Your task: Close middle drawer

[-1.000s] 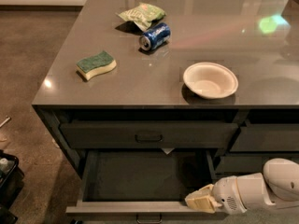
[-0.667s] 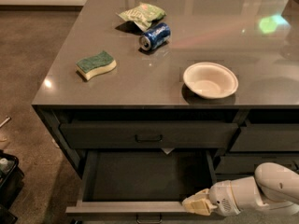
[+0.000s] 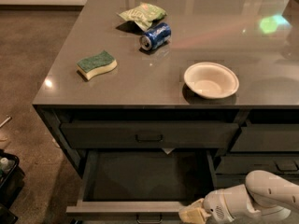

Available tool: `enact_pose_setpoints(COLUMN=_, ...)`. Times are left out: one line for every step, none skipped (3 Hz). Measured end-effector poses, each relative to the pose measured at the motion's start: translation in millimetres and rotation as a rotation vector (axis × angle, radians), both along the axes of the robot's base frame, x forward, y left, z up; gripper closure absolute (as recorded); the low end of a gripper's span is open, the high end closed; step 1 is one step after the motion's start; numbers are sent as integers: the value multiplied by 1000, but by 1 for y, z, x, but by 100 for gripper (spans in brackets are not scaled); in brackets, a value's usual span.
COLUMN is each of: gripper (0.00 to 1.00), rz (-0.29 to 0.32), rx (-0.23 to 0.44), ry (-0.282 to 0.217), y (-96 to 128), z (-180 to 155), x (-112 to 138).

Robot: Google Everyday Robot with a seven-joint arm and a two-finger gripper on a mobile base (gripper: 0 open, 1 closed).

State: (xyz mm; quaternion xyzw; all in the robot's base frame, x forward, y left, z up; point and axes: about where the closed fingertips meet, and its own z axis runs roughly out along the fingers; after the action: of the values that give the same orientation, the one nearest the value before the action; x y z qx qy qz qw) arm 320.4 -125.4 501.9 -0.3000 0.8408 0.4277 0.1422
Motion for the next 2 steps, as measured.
enact_pose_setpoints(gripper=100, rz=15, rx=-77, ry=37, y=9, z=-17, x=-9)
enact_pose_setpoints(gripper=100, rz=13, rx=-74, ry=37, y=11, z=-18, x=-9)
